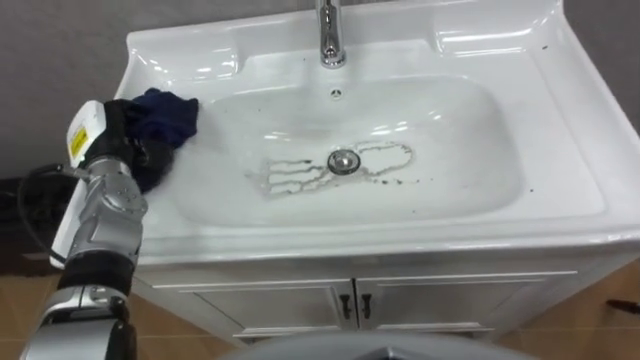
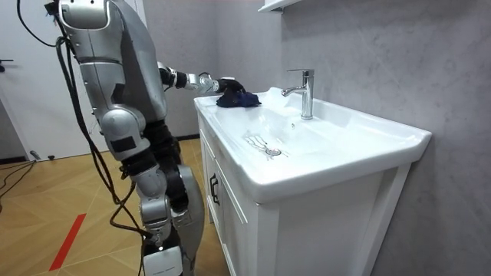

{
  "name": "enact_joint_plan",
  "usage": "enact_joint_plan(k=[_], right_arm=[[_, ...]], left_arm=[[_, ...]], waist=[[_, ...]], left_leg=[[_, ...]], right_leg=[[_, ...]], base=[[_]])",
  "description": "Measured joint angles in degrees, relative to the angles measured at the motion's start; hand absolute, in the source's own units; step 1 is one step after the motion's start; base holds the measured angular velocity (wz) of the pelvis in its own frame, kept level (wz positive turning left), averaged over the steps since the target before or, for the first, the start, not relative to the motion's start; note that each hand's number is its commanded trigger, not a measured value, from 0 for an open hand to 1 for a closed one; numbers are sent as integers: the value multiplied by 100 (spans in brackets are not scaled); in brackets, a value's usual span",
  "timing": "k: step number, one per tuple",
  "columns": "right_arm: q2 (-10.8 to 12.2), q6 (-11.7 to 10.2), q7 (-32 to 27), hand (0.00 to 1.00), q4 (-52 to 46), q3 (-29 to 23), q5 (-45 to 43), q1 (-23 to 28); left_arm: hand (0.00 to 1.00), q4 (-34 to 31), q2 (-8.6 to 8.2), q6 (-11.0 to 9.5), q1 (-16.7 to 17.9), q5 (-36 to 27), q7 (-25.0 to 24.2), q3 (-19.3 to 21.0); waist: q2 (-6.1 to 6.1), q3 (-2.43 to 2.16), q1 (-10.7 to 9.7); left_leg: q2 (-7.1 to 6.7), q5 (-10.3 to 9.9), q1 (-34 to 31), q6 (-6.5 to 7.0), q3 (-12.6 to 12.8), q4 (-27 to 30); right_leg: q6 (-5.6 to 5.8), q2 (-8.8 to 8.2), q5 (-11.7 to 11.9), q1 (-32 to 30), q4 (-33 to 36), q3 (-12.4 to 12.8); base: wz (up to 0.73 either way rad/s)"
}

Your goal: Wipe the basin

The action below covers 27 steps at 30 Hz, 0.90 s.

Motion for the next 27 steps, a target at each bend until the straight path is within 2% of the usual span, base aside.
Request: enact_joint_plan(k=[9, 18, 23, 27], right_arm=[[-1, -6, 103, 0, -189, -5, -345, -110], [2, -194, 126, 0, -219, 59, -329, -293], [3, -356, -16, 0, -184, 73, -58, -269], [6, -522, -120, 0, -133, 87, 102, -247]], left_arm=[[100, 0, -73, -24, 6, -1, -5, 70], [100, -233, -168, -90, -17, -78, -44, 82], [100, -1320, -170, 175, 395, -187, -402, 8], [100, -1804, -214, 260, 547, -176, -417, -12]], waist=[[-20, -15, 102], [-20, -22, 109], [-8, -30, 130], [-8, -9, 106]], left_leg=[[-1, 12, 53, -21, -39, -27], [-21, 16, -68, -23, -230, 60], [-16, 12, -294, -21, -437, 215], [-19, 12, -406, -21, -611, 288]], right_leg=[[-19, 3, -30, 48, -12, -23], [-16, -38, -48, 50, -30, -201], [-15, -64, -43, -36, -95, -395], [-18, -81, -41, -31, -87, -586]], base=[[1], [11], [20], [26]])
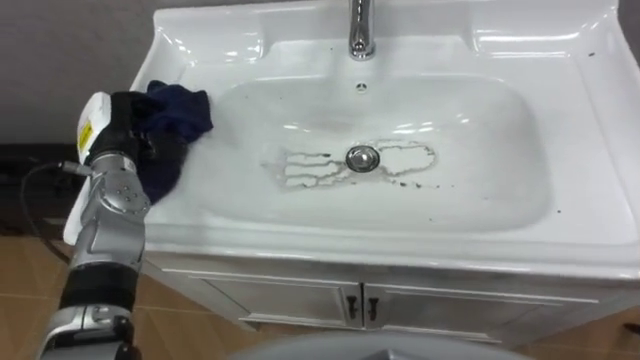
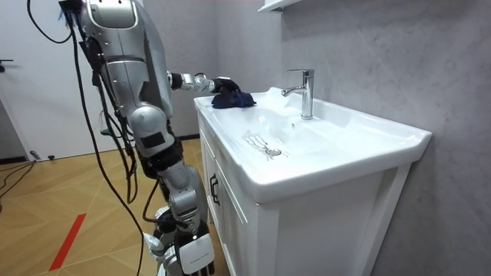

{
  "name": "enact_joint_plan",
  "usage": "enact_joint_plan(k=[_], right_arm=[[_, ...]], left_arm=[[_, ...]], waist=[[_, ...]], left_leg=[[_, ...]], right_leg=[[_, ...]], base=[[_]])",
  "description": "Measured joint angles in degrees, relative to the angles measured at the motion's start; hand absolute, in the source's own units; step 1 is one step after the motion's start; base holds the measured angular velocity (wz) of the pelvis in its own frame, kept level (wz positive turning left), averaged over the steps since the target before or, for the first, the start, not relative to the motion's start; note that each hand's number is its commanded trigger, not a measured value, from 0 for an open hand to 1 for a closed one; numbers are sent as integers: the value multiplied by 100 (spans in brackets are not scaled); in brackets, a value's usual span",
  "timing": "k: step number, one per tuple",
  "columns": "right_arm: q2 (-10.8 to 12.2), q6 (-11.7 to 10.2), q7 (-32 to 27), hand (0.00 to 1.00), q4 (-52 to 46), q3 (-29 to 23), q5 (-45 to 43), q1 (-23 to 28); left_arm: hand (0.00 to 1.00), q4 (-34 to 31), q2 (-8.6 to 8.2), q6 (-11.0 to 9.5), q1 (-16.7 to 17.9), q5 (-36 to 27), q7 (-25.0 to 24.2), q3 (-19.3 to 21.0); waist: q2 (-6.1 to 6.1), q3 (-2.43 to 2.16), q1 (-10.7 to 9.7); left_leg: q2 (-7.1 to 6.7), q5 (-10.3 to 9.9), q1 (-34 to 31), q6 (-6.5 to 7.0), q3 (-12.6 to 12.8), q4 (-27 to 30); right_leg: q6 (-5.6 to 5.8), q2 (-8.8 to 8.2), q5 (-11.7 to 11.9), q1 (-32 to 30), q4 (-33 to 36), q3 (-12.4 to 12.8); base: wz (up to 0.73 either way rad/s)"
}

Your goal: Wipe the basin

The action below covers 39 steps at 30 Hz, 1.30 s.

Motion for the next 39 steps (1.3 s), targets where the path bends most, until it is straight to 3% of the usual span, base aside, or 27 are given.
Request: enact_joint_plan(k=[2, 3, 4, 5, 7, 12, 18, 26, 29, 39], right_arm=[[6, -155, -14, 0, 130, 43, 70, -9], [7, -178, -14, 0, 168, 48, 87, -15], [5, -222, -28, 0, 190, 52, 128, -16], [8, -254, -72, 0, 226, 61, 155, -15], [9, -344, -82, 0, 319, 101, 159, -24], [8, -533, -53, 0, 430, 191, 182, -18], [2, -711, -1, 0, 427, 347, 194, -19], [9, -808, 5, 0, 435, 552, 382, -16], [9, -803, 4, 0, 484, 553, 467, -15], [12, -769, -3, 0, 615, 760, 879, -15]], left_arm=[[100, -420, 1, 24, 17, 11, 2, -46], [100, -562, 2, 42, 17, 17, 5, -63], [100, -882, 17, 61, 27, 89, 34, -128], [100, -1142, 43, 61, 33, 230, 67, -195], [100, -1452, 52, 11, 38, 468, 117, -222], [100, -1822, 51, -161, 39, 688, 338, -303], [100, -1894, 49, -335, 39, 900, 467, -682], [100, -1943, 41, -738, 54, 899, 781, -1137], [100, -1981, 41, -763, 60, 899, 905, -1186], [100, -1980, 57, -791, 117, 965, 938, -1361]], waist=[[-26, 63, 4], [-38, 74, -2], [-41, 133, 11], [-26, 158, 41], [12, 171, 81], [80, 149, 15], [97, 140, -21], [60, 168, -34], [21, 189, -31], [53, 139, -34]], left_leg=[[-3, 0, -82, -1, -96, 40], [-8, -1, -128, -2, -130, 77], [-10, -2, -159, -1, -154, 99], [-15, -4, -191, 2, -163, 97], [-20, -4, -211, 2, -163, 88], [-20, -4, -242, 2, -164, 91], [-8, -4, -343, 2, -164, 175], [0, -3, -310, 2, -164, 155], [-1, -3, -316, 3, -162, 153], [-5, -2, -305, 4, -142, 178]], right_leg=[[-2, -4, 0, -16, -23, -113], [-2, -9, 0, -28, -34, -137], [-2, -12, -1, -31, -39, -147], [-2, -13, -1, -39, -54, -141], [-2, -7, 3, -31, -110, -113], [-3, -7, 4, -36, -95, -108], [-10, -2, 8, -107, -42, -86], [-14, 14, 11, -105, -7, 1], [-16, 19, 12, -112, -13, 37], [-17, 18, 13, -149, -19, 80]], base=[[26], [23], [18], [11], [0], [0], [0], [0], [-1], [-1]])
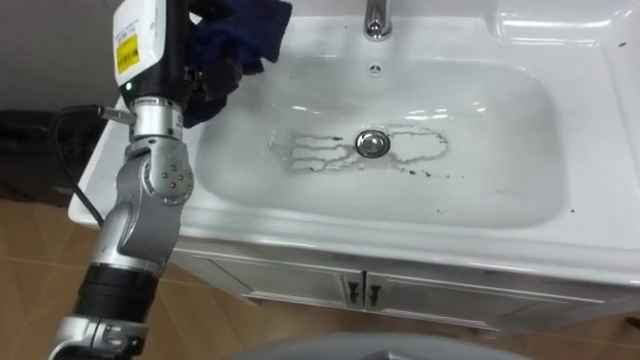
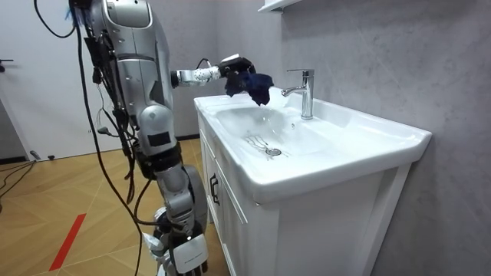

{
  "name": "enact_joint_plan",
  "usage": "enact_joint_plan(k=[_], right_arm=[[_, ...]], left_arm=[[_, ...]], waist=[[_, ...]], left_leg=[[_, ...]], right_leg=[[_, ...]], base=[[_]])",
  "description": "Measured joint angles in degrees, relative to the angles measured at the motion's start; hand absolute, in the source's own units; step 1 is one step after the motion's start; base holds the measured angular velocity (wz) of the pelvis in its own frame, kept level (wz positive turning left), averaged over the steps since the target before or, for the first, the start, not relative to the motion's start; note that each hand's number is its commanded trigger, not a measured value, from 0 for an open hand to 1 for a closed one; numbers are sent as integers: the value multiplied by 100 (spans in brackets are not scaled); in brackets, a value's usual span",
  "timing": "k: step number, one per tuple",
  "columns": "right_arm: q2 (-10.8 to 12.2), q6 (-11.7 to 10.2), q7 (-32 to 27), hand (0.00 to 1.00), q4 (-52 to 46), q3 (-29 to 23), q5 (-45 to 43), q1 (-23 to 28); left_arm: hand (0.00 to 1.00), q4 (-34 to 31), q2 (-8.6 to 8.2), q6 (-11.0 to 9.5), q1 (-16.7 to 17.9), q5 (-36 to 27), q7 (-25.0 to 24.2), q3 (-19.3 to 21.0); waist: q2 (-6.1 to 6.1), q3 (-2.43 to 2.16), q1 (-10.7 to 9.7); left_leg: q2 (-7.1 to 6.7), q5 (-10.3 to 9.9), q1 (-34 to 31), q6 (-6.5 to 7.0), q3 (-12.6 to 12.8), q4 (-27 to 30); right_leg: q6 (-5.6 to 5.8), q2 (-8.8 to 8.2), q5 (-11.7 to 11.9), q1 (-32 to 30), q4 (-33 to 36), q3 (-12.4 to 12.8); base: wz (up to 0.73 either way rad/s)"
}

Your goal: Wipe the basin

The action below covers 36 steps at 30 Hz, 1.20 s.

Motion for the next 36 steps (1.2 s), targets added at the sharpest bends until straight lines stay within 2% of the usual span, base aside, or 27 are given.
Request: enact_joint_plan(k=[4, 7, 10, 14, 19, 26, 36], right_arm=[[-1, 41, 9, 0, 0, -55, -22, 2], [-3, 43, 4, 0, 1, -55, -16, 8], [-10, 44, 5, 0, -4, -57, -21, -9], [-22, 68, 17, 0, -12, -50, -22, 17], [-42, 165, 80, 0, -15, -51, -47, -15], [-52, 166, 193, 0, -38, -57, -35, -20], [-53, 175, 190, 0, -33, -67, -21, -71]], left_arm=[[100, 81, 52, 44, 8, 490, 0, -18], [100, 341, 274, 78, 8, 591, -5, -230], [100, 730, 280, 149, 8, 612, -84, -410], [100, 1069, 283, 333, 8, 616, -437, -656], [100, 1186, 282, 345, 7, 626, -696, -782], [100, 1697, 281, 452, 2, 740, -956, -942], [100, 1712, 274, 571, 2, 987, -1300, -952]], waist=[[24, -13, -64], [36, -13, -159], [90, -17, -283], [122, 10, -359], [125, 54, -437], [174, 47, -516], [155, 62, -609]], left_leg=[[7, 0, 19, 0, 25, -6], [9, -1, 57, -1, 42, -13], [9, -1, -4, -1, 45, -11], [24, -5, -37, -2, 72, -16], [26, -3, -113, 1, 112, -5], [25, -3, -137, 1, 142, -6], [19, -3, -166, 1, 143, 23]], right_leg=[[0, 2, 0, 7, -1, 12], [-1, 0, 0, 43, 9, 4], [-1, -2, 1, 31, 23, 2], [-7, 10, 4, -70, 44, 33], [-5, 6, 3, -193, 100, 42], [-4, 2, 1, -230, 97, 51], [-4, -4, -5, -199, 93, 39]], base=[[-3], [0], [0], [-3], [-5], [-2], [0]])
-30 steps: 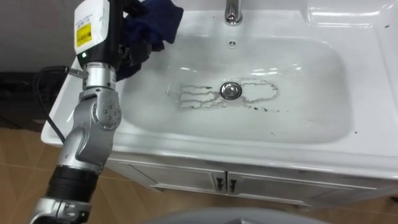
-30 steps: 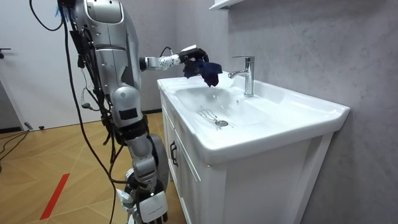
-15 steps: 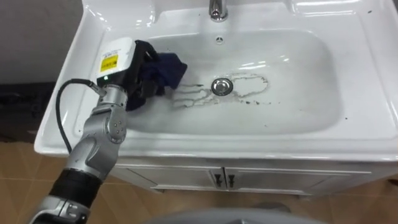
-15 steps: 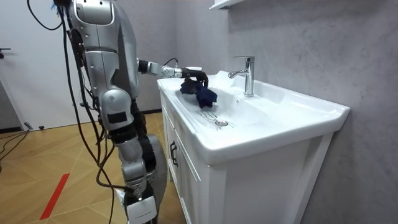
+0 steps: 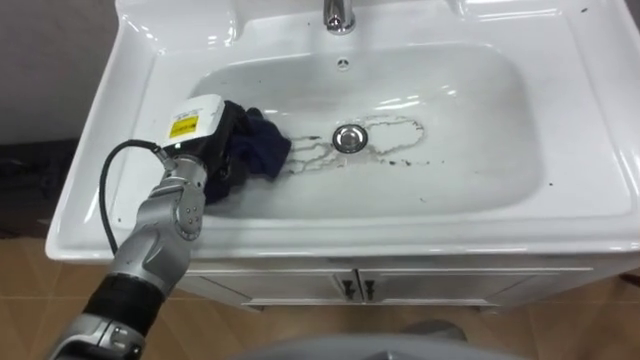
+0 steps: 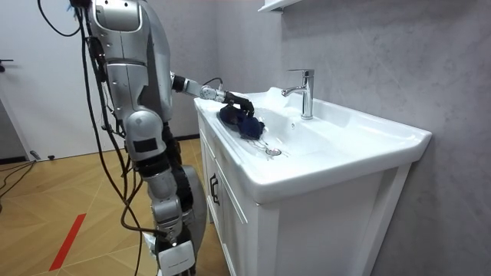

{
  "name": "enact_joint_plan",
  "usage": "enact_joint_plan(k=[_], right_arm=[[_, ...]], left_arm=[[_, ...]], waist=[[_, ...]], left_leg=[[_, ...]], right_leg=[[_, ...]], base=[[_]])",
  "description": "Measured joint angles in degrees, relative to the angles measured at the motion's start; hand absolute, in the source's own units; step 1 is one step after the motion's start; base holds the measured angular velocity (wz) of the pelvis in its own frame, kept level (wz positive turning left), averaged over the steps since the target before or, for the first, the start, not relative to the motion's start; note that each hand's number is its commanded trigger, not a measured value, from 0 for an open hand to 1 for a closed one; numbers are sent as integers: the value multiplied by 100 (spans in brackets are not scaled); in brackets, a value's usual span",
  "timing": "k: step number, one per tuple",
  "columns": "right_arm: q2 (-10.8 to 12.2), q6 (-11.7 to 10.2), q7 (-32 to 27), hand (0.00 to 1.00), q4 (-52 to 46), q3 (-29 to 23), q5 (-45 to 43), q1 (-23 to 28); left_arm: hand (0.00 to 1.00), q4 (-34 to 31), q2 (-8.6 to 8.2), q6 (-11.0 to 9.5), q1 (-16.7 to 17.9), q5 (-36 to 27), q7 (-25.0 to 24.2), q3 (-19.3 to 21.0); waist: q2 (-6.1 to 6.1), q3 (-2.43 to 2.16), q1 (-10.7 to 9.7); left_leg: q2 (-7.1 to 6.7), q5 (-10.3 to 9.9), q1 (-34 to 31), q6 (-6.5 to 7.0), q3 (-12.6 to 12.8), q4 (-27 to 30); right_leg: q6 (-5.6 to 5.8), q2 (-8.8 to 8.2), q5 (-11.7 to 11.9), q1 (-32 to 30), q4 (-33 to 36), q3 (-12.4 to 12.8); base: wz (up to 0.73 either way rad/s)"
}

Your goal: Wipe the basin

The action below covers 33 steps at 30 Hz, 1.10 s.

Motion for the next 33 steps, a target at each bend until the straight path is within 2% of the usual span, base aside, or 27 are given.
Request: enact_joint_plan(k=[7, 11, 23, 27, 30, 33], right_arm=[[-1, 131, 1, 0, 21, -98, -51, 17], [-1, 243, -22, 0, 17, -236, -62, 6], [-1, 244, -153, 0, -23, -497, -37, 4], [-7, 323, -159, 0, -27, -491, -5, -9], [-14, 380, -135, 0, -26, -490, -4, 10], [-29, 431, -125, 0, -29, -487, -5, 2]], left_arm=[[100, 162, -61, 43, 1, 247, -219, 0], [100, 310, -136, 61, -2, 249, -282, 0], [100, 484, -168, 138, -117, 247, -664, 0], [100, 522, -191, 252, -167, 232, -781, -35], [100, 703, -197, 286, -289, 178, -842, -164], [100, 936, -284, 286, -442, 176, -881, -179]], waist=[[5, -4, -10], [28, -28, -8], [44, -41, -39], [37, -39, -143], [33, -38, -205], [34, -40, -241]], left_leg=[[3, 0, 43, 0, 1, -12], [1, 0, 71, 0, 14, -23], [2, 1, 168, -2, 103, -36], [-2, 1, 161, -1, 100, -36], [4, 1, 173, -1, 118, -42], [4, 1, 162, -1, 176, -57]], right_leg=[[1, 2, -4, -2, 0, 10], [1, 7, -4, 14, -2, 16], [-20, 0, -46, 43, 31, 54], [-11, -10, -52, 43, 36, 50], [-1, -1, -59, 14, 65, 159], [2, 1, -77, -62, 130, 207]], base=[[0], [0], [-2], [0], [-7], [-12]])
